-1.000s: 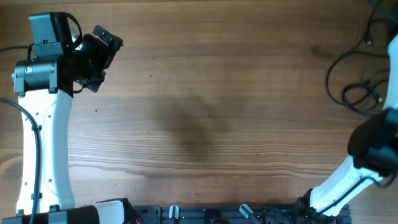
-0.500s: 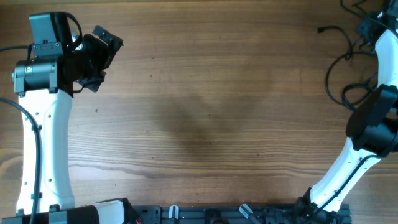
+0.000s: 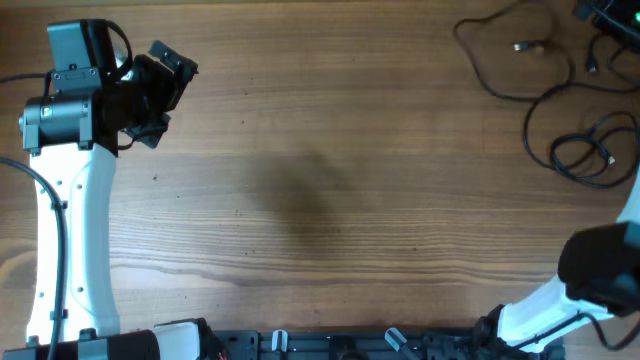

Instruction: Untangle cables

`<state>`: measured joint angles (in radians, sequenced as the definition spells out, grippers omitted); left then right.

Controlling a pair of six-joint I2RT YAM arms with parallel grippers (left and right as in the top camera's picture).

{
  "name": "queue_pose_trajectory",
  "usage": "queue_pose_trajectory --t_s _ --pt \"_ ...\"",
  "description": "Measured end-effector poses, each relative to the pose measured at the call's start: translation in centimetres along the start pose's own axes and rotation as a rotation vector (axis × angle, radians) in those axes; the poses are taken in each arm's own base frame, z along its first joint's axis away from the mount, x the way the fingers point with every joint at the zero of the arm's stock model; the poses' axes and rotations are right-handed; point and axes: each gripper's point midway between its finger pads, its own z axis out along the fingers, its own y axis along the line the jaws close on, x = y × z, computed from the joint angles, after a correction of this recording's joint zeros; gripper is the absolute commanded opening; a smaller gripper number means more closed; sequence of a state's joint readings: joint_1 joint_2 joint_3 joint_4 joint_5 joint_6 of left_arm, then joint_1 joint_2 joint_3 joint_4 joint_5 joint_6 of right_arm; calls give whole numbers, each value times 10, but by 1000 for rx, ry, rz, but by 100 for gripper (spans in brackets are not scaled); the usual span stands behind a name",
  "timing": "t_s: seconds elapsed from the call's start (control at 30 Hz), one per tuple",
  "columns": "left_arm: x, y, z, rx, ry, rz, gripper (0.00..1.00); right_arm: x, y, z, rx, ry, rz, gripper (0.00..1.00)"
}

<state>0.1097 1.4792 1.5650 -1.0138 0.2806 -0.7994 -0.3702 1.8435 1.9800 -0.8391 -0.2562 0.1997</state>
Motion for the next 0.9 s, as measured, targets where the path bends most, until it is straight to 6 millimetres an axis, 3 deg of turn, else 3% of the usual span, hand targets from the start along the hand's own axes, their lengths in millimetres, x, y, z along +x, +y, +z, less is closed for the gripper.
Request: queue_pose_trajectory --t_s 0.03,0.3,0.47,0.57,0.67,0.83,0.9 --pt "0 0 0 0 0 0 100 5 8 -5 -26 19 -16 100" --pt "0 0 0 0 0 0 100 98 129 -43 -254 280 -353 100" --pt "0 0 0 0 -1 0 100 134 187 -60 -336 315 -531 100" --pt "0 0 0 0 0 0 100 140 211 -87 -359 270 -605 100" --pt "0 0 0 0 0 0 100 138 212 -122 -368 229 -625 100" --pt "0 0 0 0 -1 0 100 123 203 -205 -393 81 -612 100" --pt "0 0 0 0 -1 0 100 122 199 -225 -400 56 -572 100"
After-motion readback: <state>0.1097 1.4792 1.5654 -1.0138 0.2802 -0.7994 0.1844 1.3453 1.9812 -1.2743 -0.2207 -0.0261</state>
